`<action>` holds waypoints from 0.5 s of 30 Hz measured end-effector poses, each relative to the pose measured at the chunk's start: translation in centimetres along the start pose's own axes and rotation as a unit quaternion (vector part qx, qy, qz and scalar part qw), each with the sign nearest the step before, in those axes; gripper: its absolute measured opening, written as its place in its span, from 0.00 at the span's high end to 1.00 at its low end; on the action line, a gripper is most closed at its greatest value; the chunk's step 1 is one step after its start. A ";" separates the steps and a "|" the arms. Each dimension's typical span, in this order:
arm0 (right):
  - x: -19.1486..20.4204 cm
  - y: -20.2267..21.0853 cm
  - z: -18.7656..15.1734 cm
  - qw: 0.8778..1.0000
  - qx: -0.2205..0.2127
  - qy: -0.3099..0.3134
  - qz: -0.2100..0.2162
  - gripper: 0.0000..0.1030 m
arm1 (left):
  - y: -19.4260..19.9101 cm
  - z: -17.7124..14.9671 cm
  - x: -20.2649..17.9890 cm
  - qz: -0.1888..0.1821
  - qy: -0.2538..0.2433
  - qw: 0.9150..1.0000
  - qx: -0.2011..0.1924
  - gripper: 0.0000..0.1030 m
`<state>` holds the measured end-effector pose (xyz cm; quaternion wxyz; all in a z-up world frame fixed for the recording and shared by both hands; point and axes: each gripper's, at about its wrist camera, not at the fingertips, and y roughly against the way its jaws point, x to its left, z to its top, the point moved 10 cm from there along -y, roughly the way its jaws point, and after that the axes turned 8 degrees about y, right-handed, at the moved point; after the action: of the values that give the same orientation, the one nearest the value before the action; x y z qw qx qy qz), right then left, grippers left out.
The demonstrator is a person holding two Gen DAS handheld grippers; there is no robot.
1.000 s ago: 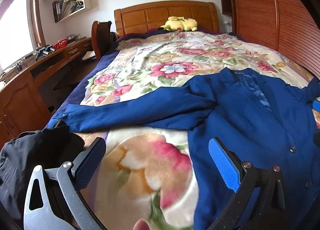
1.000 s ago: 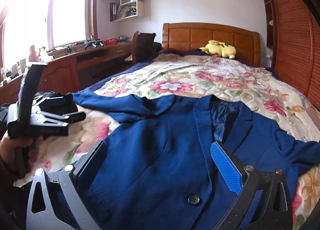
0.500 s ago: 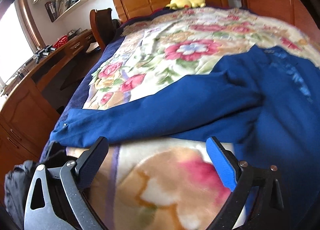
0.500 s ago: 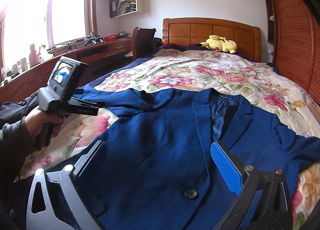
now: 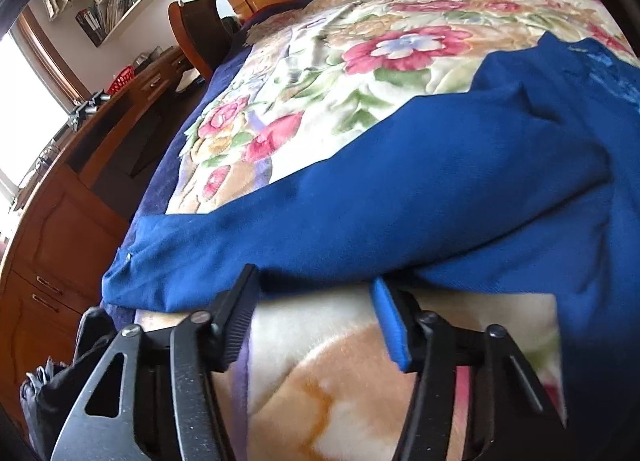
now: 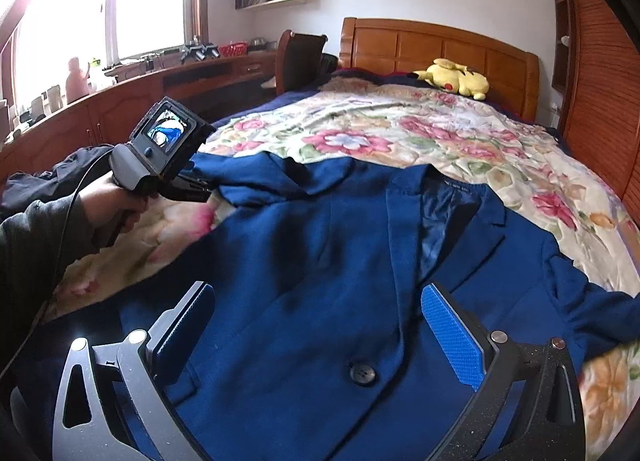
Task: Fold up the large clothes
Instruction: 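Move the left tool to the jacket's sleeve and close on its cuff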
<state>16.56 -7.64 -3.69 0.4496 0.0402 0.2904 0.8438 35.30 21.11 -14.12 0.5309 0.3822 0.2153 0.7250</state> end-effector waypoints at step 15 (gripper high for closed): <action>-1.2 0.4 0.6 1.000 -0.009 -0.010 -0.024 0.00 | 5.5 3.4 -1.2 -0.065 0.011 0.996 -0.055 0.96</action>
<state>17.12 -8.46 -2.79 0.4725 0.0378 0.2794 0.8350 34.80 17.81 -8.49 0.5947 0.3296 0.2053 0.7040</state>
